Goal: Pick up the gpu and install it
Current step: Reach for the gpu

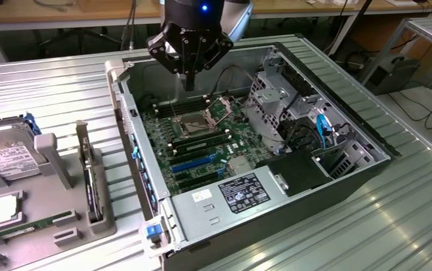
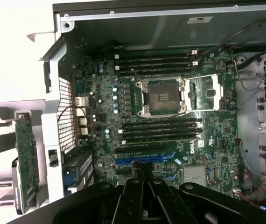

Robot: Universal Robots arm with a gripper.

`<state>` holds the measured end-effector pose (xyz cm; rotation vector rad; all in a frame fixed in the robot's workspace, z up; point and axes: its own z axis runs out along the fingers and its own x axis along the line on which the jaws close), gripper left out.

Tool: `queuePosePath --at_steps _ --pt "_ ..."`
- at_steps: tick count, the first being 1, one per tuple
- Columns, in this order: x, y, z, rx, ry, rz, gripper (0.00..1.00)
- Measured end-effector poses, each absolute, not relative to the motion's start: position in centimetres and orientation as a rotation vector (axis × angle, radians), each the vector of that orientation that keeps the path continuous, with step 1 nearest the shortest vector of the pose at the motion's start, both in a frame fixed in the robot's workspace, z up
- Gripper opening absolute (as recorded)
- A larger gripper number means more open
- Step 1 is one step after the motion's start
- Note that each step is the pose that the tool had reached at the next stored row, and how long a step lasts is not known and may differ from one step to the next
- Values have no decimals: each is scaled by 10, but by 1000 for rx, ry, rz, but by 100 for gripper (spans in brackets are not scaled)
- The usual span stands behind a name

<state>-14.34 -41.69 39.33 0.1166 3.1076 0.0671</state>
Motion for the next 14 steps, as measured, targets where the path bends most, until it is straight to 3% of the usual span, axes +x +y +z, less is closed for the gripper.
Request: queuePosePath --at_steps 14 --pt "-199 -438 392 117 3106 67 11"
